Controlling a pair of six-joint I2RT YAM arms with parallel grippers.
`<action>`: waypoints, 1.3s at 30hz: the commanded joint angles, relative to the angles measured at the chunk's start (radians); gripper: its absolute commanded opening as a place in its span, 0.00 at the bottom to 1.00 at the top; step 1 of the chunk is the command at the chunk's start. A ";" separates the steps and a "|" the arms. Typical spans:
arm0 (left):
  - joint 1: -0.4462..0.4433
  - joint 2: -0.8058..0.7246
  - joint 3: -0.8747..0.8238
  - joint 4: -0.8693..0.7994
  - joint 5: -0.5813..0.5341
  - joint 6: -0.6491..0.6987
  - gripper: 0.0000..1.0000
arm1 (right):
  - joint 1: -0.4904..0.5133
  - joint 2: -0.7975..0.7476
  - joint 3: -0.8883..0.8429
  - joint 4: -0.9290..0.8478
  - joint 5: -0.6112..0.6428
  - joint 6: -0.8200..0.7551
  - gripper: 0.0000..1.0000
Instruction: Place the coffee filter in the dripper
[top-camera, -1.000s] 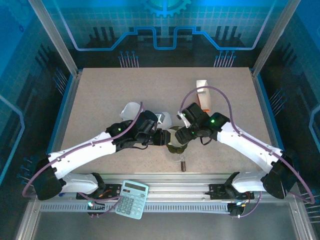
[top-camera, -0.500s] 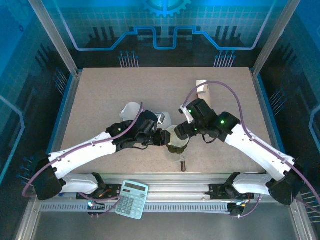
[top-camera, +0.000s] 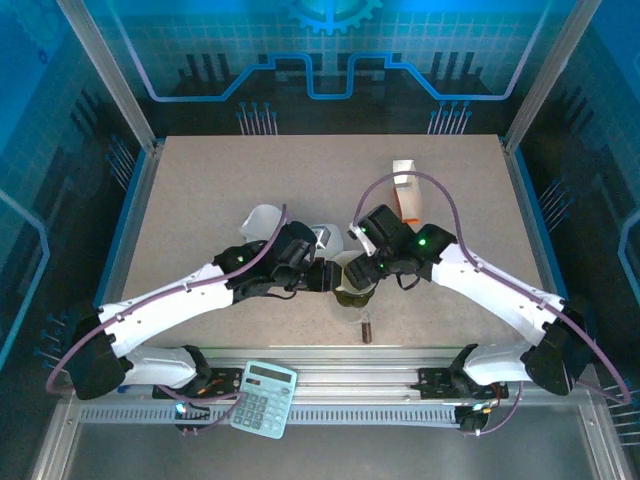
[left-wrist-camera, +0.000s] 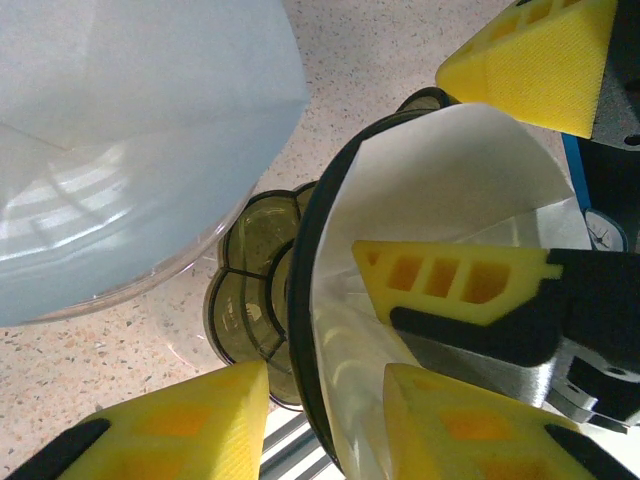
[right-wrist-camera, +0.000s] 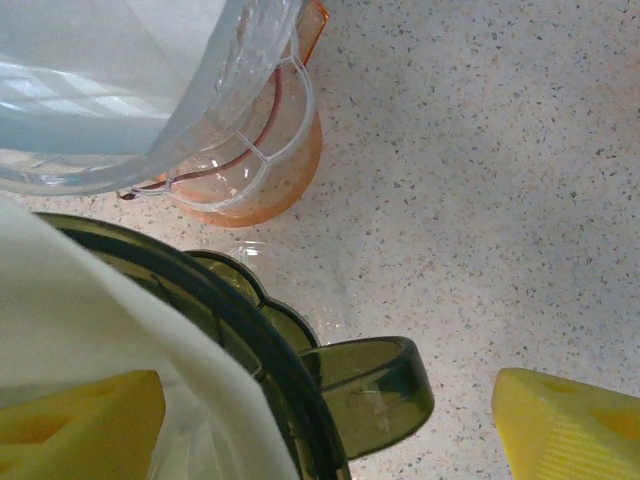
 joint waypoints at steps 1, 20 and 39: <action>-0.006 0.013 -0.014 0.022 0.020 0.000 0.37 | 0.013 0.012 -0.008 -0.011 0.028 -0.015 0.86; -0.006 0.027 -0.017 0.029 0.030 -0.001 0.33 | 0.024 0.071 -0.063 0.023 0.075 -0.009 0.86; -0.006 0.022 -0.019 0.031 0.021 -0.005 0.35 | 0.020 -0.250 -0.019 0.061 0.174 0.032 0.87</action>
